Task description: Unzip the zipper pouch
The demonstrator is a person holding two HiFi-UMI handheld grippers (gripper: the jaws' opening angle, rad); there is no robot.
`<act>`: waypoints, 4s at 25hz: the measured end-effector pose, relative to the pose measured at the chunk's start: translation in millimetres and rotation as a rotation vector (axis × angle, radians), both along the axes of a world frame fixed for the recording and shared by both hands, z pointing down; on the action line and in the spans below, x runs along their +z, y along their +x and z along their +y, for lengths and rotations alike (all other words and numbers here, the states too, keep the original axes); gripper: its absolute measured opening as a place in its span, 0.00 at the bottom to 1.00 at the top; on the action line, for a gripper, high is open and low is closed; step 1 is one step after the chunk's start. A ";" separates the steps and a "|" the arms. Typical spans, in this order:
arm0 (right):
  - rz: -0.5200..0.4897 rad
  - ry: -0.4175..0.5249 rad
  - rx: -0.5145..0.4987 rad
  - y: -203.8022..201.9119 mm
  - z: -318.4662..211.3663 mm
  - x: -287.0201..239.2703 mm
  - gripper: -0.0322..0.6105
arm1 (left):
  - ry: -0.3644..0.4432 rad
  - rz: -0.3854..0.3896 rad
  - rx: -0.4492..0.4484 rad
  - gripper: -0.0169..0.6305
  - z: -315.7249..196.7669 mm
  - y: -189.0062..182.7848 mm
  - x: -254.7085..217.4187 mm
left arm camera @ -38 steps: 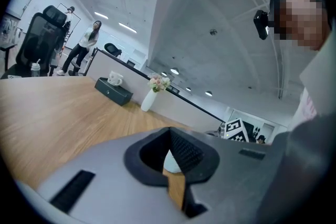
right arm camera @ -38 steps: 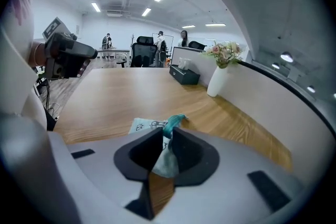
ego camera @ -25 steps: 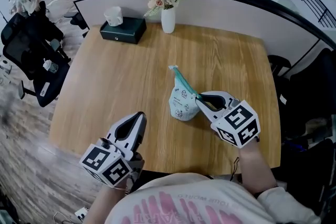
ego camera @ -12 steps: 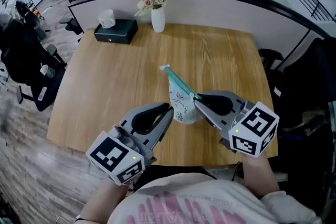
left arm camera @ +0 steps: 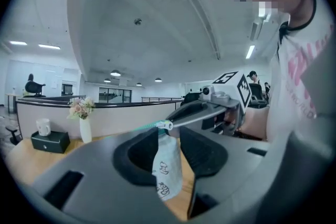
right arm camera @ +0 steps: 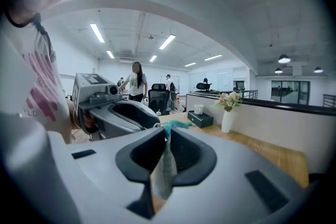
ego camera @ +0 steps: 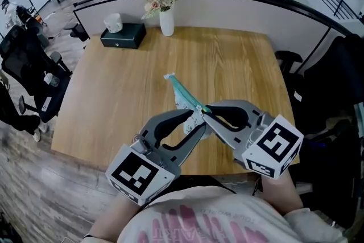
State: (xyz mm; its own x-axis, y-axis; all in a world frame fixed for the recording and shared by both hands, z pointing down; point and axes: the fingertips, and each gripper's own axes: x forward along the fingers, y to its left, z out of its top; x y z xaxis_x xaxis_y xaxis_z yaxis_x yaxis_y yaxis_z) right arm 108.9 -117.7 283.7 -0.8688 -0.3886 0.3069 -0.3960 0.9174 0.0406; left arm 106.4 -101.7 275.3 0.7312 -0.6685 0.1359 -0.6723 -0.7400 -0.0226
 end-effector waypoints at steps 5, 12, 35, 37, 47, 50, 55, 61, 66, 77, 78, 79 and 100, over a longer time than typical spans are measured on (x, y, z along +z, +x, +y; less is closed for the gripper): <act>0.051 0.035 -0.017 1.9 8.5 -2.3 0.10 | 0.057 -0.098 -0.034 0.23 6.2 -1.5 3.3; 0.065 0.042 -0.047 -2.1 16.2 -5.6 0.10 | 0.088 -0.118 -0.071 0.23 10.2 -3.5 0.0; 0.186 0.062 -0.051 -11.7 7.7 14.8 0.10 | 0.108 -0.140 -0.091 0.18 -0.6 -14.3 5.9; 0.210 0.074 -0.051 -12.3 6.3 16.3 0.10 | 0.096 -0.123 -0.082 0.18 -0.7 -13.9 6.5; 0.293 0.115 -0.019 -14.2 -4.1 26.4 0.10 | -0.071 0.086 -0.071 0.19 -7.8 -15.6 13.3; 0.320 0.128 -0.027 -15.3 -6.0 30.7 0.11 | -0.094 0.091 -0.079 0.19 -10.8 -18.3 21.1; 0.398 0.204 -0.044 -18.1 -5.7 35.3 0.11 | -0.136 0.097 -0.073 0.19 -11.7 -19.9 27.7; 0.434 0.228 -0.046 -20.4 -5.8 39.1 0.11 | -0.191 0.104 -0.081 0.19 -14.3 -25.0 36.9; 0.432 0.227 -0.050 -22.6 -7.4 38.4 0.11 | -0.197 0.103 -0.094 0.20 -16.3 -29.2 38.4; 0.417 0.221 -0.071 -30.7 -4.2 36.2 0.11 | -0.189 0.101 -0.128 0.18 -20.3 -40.3 41.7; 0.416 0.220 -0.072 -30.9 -4.0 36.0 0.11 | -0.191 0.102 -0.128 0.18 -20.5 -40.8 41.6; 0.415 0.222 -0.077 -31.4 -3.5 35.9 0.11 | -0.192 0.102 -0.130 0.18 -20.7 -41.8 41.5; 0.384 0.203 -0.090 -35.9 -5.9 35.3 0.11 | -0.155 0.095 -0.114 0.04 -20.6 -42.4 37.8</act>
State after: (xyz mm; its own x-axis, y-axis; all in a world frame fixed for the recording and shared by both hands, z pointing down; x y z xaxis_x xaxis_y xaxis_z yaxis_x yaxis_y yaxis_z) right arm 73.0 -123.6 319.0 -0.7400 -0.4022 0.5390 -0.2356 0.9057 0.3524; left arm 64.0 -122.3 313.1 0.6664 -0.7241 0.1777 -0.7456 -0.6485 0.1535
